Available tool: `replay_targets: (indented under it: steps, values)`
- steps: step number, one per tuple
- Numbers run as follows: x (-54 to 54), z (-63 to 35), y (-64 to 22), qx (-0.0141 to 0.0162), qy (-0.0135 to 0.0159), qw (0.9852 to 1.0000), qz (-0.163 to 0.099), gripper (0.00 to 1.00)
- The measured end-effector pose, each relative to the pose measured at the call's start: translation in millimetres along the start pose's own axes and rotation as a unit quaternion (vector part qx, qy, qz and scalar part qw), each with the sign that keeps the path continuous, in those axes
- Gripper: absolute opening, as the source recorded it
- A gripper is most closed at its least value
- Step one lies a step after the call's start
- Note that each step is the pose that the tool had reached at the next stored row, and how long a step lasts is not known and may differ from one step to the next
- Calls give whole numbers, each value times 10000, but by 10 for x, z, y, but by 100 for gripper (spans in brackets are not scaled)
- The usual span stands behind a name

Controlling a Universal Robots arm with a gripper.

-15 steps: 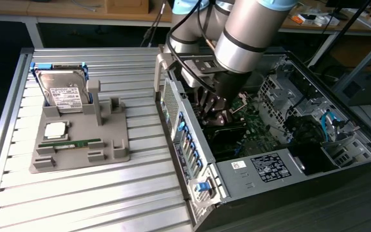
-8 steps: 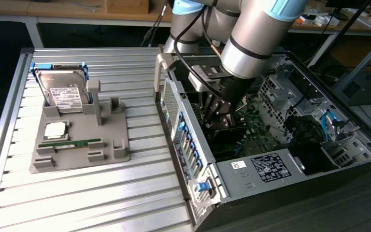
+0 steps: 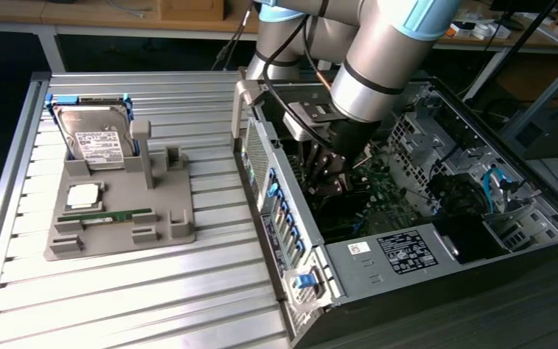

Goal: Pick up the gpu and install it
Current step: 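Press down on the gpu until it lock into place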

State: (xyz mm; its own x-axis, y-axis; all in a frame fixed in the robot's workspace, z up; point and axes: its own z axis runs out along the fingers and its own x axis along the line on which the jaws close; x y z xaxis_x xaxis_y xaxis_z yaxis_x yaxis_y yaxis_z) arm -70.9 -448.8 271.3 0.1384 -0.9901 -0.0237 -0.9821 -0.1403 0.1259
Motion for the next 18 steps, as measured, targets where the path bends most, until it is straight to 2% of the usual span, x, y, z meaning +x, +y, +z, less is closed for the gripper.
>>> replay_targets:
  steps: [10, 13, 15, 18]
  values:
    - [0, 38, -4, -4, -3, 10000, 1, 11]
    - [-4, -10, 0, 4, -16, 10000, -1, 11]
    - [-2, -57, 7, -4, -5, 10000, 1, 11]
    - [10, -69, -56, -7, -7, 10000, 1, 11]
